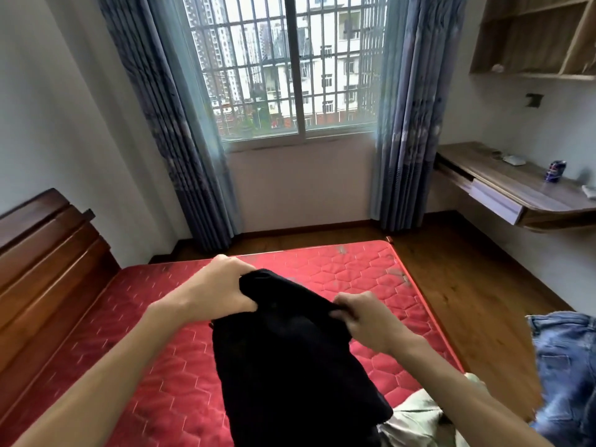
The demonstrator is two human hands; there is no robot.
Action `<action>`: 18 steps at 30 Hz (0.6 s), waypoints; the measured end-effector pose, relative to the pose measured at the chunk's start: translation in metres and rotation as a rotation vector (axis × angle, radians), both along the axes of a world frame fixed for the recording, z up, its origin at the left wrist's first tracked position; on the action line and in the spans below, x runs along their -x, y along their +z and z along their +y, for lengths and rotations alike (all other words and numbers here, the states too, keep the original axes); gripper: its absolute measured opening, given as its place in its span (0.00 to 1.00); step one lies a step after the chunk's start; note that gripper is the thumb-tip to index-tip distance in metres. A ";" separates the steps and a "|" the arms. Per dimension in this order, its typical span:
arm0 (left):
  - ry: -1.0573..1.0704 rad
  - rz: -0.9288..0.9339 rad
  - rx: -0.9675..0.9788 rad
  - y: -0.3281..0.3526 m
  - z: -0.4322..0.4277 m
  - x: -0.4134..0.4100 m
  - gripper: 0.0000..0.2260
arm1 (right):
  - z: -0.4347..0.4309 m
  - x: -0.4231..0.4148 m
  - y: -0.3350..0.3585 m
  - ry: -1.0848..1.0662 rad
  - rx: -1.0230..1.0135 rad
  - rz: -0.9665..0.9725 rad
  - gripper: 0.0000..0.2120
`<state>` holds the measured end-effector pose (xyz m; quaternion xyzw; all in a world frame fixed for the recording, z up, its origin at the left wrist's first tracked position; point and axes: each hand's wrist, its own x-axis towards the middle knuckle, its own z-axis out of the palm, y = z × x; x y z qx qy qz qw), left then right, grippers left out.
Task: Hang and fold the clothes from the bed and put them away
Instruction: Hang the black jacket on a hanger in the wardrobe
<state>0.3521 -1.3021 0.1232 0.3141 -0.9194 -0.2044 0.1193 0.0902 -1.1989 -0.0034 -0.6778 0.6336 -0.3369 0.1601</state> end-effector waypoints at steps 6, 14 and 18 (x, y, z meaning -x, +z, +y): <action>0.117 0.060 0.307 -0.019 -0.013 -0.021 0.24 | 0.006 0.009 0.040 -0.246 0.460 0.252 0.08; -0.036 0.165 0.749 -0.002 -0.029 -0.027 0.24 | 0.022 0.029 0.101 0.012 0.492 0.274 0.11; 0.126 0.165 0.897 0.007 -0.037 -0.023 0.24 | 0.036 0.032 0.114 0.182 0.330 0.272 0.24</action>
